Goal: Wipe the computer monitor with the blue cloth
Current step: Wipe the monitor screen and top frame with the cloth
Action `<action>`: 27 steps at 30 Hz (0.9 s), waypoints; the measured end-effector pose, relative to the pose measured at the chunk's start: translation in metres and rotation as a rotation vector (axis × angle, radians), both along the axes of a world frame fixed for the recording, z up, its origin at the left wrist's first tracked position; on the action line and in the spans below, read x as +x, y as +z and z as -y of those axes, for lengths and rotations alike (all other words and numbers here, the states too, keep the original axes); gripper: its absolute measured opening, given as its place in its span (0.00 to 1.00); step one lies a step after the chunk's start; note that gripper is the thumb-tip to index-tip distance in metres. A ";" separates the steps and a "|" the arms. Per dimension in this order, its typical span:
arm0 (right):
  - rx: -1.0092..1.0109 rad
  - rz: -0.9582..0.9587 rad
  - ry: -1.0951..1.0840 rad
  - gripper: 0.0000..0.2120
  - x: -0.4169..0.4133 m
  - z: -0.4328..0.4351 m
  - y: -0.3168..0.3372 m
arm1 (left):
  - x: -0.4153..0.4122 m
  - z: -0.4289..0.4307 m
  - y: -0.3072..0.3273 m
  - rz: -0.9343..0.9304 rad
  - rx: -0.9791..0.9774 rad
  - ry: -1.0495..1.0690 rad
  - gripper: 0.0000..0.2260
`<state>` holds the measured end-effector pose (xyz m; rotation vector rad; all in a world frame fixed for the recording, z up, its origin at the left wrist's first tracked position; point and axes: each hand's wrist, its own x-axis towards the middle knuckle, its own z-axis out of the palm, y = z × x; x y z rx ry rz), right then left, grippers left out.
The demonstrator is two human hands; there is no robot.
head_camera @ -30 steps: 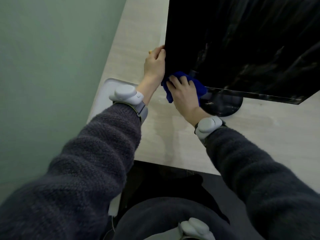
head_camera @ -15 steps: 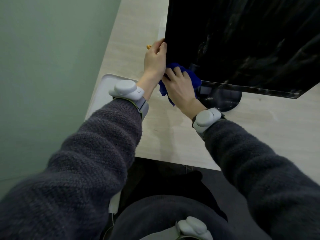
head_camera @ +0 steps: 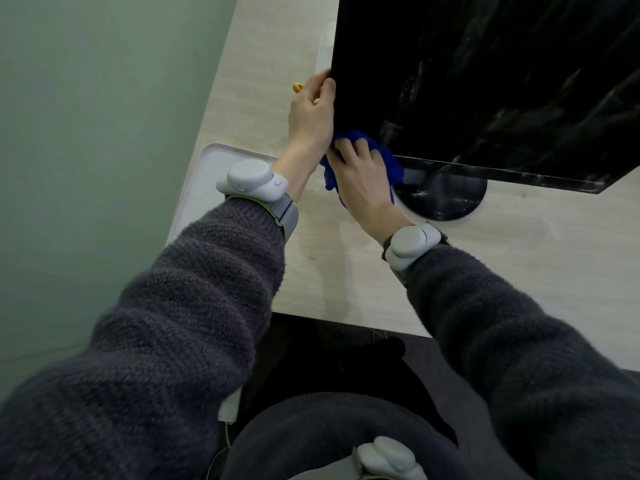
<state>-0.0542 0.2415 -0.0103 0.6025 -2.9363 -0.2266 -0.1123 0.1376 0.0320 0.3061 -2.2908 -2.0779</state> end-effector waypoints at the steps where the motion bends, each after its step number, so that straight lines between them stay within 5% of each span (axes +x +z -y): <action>1: 0.031 0.098 -0.006 0.22 0.003 -0.001 -0.004 | -0.001 0.000 0.000 0.003 -0.001 0.000 0.14; 4: 0.041 0.228 -0.049 0.22 0.018 -0.012 -0.017 | -0.001 0.000 0.000 0.007 0.003 -0.013 0.15; 10: -0.249 -0.171 -0.111 0.16 0.003 -0.007 -0.005 | -0.002 -0.001 -0.002 -0.005 -0.001 0.003 0.15; 18: -0.175 0.013 -0.128 0.20 0.010 0.006 -0.008 | 0.001 0.000 -0.006 -0.004 0.029 0.022 0.15; 27: -0.154 -0.025 -0.201 0.17 0.011 -0.016 -0.008 | -0.005 -0.009 -0.008 -0.034 0.012 0.082 0.13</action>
